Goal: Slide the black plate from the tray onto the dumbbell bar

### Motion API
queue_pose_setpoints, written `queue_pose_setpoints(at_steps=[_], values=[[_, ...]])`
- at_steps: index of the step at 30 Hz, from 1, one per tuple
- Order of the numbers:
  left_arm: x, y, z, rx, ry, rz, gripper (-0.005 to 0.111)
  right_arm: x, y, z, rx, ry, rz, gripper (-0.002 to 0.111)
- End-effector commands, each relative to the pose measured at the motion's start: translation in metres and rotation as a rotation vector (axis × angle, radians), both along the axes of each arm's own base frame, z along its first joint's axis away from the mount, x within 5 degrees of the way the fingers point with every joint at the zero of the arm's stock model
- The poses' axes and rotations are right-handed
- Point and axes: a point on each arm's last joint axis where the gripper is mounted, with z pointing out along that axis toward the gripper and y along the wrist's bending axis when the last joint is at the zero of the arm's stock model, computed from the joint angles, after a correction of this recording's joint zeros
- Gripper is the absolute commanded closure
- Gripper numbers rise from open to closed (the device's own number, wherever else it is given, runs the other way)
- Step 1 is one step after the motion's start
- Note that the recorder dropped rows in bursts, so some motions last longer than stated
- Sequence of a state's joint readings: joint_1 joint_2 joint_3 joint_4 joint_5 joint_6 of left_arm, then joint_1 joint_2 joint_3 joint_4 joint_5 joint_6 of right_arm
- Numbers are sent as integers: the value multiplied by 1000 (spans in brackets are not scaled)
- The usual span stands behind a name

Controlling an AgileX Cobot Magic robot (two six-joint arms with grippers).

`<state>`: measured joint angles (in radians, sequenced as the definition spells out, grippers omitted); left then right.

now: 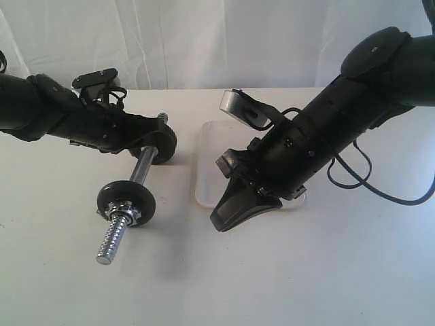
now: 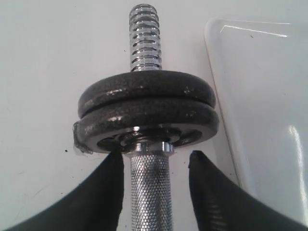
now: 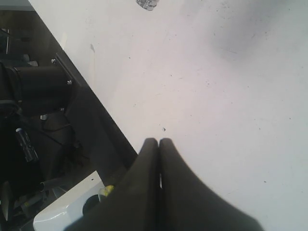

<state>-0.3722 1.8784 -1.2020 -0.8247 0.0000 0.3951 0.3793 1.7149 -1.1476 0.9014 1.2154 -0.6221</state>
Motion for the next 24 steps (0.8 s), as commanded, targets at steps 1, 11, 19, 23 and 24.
queue_pose_setpoints(at_steps=[1,11,19,23,24], values=[[-2,-1,1,-16,14,-1,58,-1,-1,4,10,-7,1,108],[-12,-3,21,-51,23,-59,58,2,0,4,7,-33,-25,108],[-43,7,87,-22,-95,-194,81,2,0,4,7,-29,-21,108],[-66,17,115,36,-125,-287,107,-1,0,5,23,-3,-8,108],[-73,20,122,60,-127,-305,107,-1,0,5,25,-1,-7,108]])
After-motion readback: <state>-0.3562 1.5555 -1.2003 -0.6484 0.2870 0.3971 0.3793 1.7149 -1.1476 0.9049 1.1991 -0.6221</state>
